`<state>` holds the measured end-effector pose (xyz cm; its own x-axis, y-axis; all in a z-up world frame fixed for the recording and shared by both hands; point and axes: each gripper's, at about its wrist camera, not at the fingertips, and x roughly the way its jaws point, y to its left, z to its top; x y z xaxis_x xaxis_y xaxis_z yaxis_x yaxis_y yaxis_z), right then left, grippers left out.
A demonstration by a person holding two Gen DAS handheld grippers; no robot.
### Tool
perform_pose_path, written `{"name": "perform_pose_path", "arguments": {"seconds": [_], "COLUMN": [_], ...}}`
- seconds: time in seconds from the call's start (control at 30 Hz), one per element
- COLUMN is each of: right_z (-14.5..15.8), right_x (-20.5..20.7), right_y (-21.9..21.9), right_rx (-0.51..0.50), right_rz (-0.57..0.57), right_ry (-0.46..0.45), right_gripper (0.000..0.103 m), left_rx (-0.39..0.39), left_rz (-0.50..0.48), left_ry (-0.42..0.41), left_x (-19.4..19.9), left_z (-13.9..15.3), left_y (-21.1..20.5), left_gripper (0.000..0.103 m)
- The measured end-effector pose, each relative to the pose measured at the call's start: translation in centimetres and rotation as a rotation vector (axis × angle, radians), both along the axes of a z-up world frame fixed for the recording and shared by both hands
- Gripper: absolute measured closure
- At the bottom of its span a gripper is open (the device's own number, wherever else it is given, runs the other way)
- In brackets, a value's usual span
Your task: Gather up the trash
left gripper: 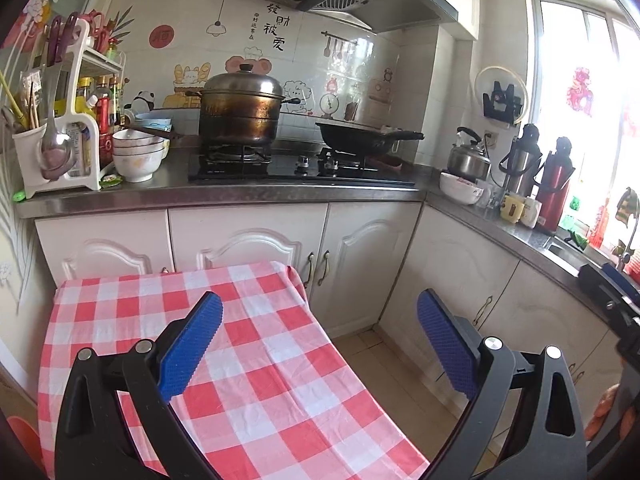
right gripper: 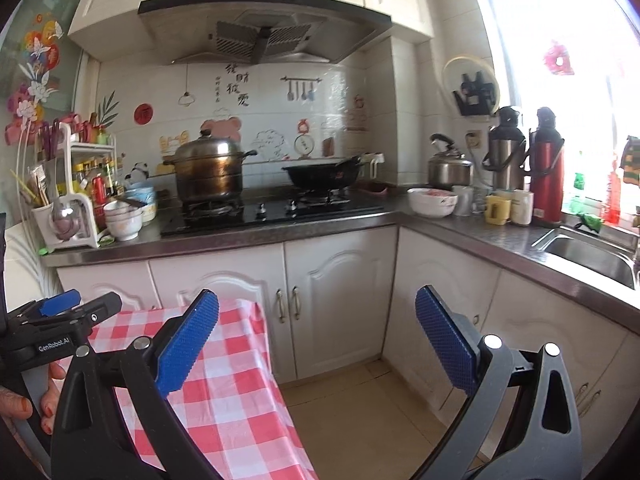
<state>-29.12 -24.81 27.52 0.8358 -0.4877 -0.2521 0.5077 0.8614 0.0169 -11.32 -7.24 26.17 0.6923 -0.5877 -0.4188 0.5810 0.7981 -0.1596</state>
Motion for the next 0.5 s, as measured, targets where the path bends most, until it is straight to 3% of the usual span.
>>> {"name": "perform_pose_path", "arguments": {"seconds": [0.5], "right_z": [1.9], "right_x": [-3.3], "right_y": [2.6], "right_rx": [-0.020], "right_rz": [0.025], "right_ry": [-0.090], "right_gripper": [0.004], "left_rx": [0.010], "left_rz": [0.169], "left_ry": [-0.162], "left_x": [-3.5], "left_z": [3.2], "left_y": [2.4], "left_gripper": [0.006]}}
